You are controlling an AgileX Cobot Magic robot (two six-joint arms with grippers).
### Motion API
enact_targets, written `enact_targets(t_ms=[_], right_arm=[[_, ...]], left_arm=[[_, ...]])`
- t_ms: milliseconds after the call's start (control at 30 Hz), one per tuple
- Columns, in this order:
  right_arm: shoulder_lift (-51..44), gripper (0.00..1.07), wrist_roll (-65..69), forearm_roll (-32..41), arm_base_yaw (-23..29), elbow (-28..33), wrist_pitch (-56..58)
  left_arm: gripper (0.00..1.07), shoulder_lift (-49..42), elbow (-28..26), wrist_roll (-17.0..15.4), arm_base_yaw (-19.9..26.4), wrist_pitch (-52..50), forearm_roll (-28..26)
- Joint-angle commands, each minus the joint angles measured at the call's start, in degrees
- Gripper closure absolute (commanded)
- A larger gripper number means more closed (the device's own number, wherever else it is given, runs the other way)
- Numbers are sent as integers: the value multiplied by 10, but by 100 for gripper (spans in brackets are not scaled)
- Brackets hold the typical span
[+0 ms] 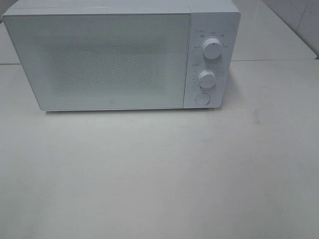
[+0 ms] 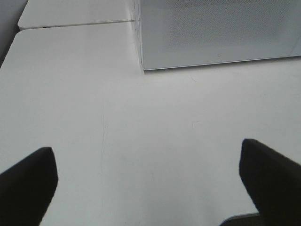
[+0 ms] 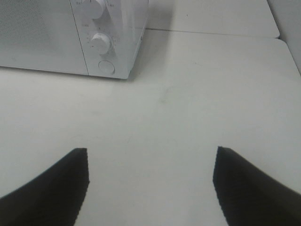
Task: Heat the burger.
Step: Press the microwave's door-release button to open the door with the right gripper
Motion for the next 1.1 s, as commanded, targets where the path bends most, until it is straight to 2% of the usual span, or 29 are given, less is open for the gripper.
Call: enact_targets(t_ms=[33, 67, 167, 233, 700, 1100], right_arm=[[38, 34, 0, 0, -3, -5, -65], [61, 34, 0, 0, -3, -5, -104], [72, 34, 0, 0, -3, -5, -125], [121, 34, 0, 0, -3, -5, -203], [306, 35, 0, 0, -3, -5, -375], [480, 35, 68, 0, -3, -5, -551]], left_arm=[[9, -3, 1, 0, 2, -1, -2], [9, -3, 1, 0, 2, -1, -2], [9, -3, 1, 0, 2, -1, -2], [9, -3, 1, 0, 2, -1, -2], [9, -3, 1, 0, 2, -1, -2], [9, -3, 1, 0, 2, -1, -2]])
